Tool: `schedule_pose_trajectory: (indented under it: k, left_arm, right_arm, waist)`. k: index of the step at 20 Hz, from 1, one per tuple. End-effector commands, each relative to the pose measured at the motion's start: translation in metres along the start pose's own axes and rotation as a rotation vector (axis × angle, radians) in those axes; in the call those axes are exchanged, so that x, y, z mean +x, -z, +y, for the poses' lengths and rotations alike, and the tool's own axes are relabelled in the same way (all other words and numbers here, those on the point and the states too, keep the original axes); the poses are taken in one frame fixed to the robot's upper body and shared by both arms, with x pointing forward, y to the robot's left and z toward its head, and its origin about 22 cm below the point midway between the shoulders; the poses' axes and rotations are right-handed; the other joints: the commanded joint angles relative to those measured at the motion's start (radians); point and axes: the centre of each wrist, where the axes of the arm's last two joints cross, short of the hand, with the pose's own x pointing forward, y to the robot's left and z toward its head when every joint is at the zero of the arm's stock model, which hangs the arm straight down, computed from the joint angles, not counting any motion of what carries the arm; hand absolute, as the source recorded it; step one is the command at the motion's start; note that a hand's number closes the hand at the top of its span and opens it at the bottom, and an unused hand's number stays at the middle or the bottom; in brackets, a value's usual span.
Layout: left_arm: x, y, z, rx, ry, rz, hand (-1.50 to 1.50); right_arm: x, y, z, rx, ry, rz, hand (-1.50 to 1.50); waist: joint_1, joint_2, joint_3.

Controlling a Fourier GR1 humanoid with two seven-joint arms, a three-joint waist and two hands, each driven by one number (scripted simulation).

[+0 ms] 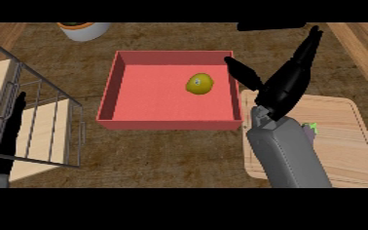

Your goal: Pick the lemon from the cutting board and place it in the cardboard box

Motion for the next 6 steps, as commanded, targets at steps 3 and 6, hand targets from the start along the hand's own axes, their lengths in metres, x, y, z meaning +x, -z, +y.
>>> schedule_pose_trajectory:
  k: [3,6]
  left_arm:
    - [0.003,0.008,0.005,0.034,0.021,0.001,0.0]
    - [0.017,0.016,-0.008,0.017,-0.023,-0.007,0.0]
  right_arm:
    - [-0.016,-0.031,-0.085,0.05,-0.03,0.037,-1.5]
    - [-0.023,-0.044,-0.123,0.095,-0.078,0.04,-1.5]
  waist:
    - [-0.016,0.007,-0.006]
    - [-0.008,0.015,-0.006]
